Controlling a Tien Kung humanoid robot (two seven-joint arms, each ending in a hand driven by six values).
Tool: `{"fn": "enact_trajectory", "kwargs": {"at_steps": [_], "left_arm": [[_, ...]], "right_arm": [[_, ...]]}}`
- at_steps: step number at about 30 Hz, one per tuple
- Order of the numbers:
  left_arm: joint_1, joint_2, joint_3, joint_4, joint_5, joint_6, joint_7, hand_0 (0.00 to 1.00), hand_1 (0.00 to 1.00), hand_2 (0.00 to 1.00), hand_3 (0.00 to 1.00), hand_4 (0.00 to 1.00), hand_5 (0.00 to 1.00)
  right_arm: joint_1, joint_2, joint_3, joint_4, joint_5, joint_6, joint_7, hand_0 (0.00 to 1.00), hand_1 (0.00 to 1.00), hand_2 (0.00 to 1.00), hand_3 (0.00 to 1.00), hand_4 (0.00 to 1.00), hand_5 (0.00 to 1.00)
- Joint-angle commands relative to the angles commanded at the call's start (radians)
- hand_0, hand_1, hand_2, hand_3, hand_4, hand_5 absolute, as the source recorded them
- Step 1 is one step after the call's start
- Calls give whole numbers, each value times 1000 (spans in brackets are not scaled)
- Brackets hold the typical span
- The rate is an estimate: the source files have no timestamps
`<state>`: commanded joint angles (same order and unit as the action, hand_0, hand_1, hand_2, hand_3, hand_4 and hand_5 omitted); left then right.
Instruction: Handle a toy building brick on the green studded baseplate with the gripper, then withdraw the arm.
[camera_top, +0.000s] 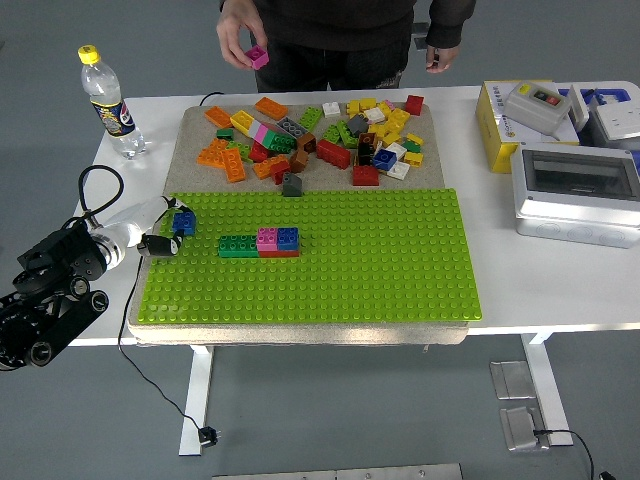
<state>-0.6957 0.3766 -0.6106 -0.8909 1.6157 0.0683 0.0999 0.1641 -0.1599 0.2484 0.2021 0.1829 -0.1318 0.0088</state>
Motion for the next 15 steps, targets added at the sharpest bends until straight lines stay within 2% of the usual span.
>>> {"fn": "enact_trajectory", "kwargs": {"at_steps": [4,5,6,8,13,15], "left_arm": [[28,34,-48,-85,-15,-19,33,996,953,947,610,345,142],[35,39,-59,-105,-16,-23,40,996,953,947,610,345,142],[43,43,-74,-129,-12,-29,52,997,954,947,559,341,149],[56,46,-98,-176,-1,-43,77,997,954,947,559,341,149],[87,30,-145,-281,16,-64,120,998,954,948,550,355,155],[98,8,-161,-306,23,-65,127,998,954,948,550,355,155]], "right_arm": [[-2,-4,7,0,-1,0,1,710,709,759,716,508,727],[-2,-4,8,0,-1,0,1,710,709,759,716,508,727],[-2,-5,9,0,-2,0,1,708,708,759,716,508,726],[-3,-6,10,0,-4,0,1,708,708,759,716,508,726],[-3,-7,10,-1,-4,0,2,707,706,759,715,510,727],[-4,-7,10,-1,-4,0,2,707,706,759,715,510,727]]}}
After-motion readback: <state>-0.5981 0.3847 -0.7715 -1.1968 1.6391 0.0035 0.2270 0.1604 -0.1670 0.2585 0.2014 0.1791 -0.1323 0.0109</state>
